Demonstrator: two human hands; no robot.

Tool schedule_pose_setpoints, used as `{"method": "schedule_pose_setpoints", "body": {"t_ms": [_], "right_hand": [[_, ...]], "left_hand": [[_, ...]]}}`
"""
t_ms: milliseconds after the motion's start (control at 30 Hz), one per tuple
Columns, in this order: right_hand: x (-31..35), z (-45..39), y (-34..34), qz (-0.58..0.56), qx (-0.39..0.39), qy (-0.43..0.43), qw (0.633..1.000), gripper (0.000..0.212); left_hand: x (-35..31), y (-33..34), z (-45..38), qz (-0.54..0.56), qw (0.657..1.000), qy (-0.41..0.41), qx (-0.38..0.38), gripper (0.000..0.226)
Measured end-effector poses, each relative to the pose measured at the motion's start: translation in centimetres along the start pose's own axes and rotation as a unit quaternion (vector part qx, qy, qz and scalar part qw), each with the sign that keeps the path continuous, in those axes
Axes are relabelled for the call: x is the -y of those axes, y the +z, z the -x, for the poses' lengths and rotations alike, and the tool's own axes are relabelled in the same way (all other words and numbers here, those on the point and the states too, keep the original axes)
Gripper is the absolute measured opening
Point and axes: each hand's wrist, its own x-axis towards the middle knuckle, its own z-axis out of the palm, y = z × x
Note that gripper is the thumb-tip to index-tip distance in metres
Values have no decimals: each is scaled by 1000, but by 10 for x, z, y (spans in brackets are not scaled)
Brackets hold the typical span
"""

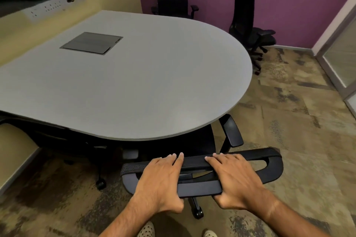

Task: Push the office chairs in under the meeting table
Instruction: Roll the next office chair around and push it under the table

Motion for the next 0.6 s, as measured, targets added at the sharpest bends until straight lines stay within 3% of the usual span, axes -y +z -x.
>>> {"method": "schedule_pose_setpoints", "body": {"t_ms": [433, 600], "right_hand": [[-34, 8, 0, 5, -11, -77, 997, 69], [-36, 16, -3, -13, -14, -71, 997, 66]], "left_hand": [[-60, 0, 0, 6, 990, -135, -29, 71], [-67, 4, 3, 11, 989, -144, -30, 67]]}}
